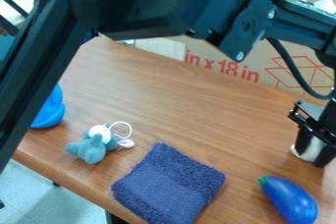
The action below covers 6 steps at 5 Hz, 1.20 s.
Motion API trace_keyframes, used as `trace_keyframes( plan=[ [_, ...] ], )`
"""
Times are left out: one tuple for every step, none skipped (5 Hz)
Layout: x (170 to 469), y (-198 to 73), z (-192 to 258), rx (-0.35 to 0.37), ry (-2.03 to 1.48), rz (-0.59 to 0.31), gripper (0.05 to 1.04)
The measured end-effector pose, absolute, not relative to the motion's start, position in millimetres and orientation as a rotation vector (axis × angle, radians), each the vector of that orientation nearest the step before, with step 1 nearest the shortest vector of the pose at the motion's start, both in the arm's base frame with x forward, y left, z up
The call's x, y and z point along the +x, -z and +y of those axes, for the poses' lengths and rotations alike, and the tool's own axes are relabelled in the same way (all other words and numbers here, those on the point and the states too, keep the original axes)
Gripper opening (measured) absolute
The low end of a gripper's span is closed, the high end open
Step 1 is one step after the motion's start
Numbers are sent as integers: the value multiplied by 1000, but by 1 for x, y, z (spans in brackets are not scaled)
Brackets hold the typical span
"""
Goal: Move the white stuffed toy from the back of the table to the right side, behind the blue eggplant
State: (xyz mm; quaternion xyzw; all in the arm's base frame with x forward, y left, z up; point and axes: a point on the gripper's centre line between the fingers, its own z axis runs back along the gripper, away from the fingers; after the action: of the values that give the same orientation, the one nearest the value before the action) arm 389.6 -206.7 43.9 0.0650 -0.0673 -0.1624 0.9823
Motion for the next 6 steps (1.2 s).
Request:
trace_keyframes(
  plan=[
    [392,-41,-200,127,320,-134,485],
    [391,-40,-199,105,319,-134,819],
    [389,-38,-202,91,317,-138,1003],
    [385,-45,-191,55,263,-178,1003],
    [384,-72,-177,10,186,-280,1001],
    [372,-102,-157,-45,73,-389,1001]
  ],
)
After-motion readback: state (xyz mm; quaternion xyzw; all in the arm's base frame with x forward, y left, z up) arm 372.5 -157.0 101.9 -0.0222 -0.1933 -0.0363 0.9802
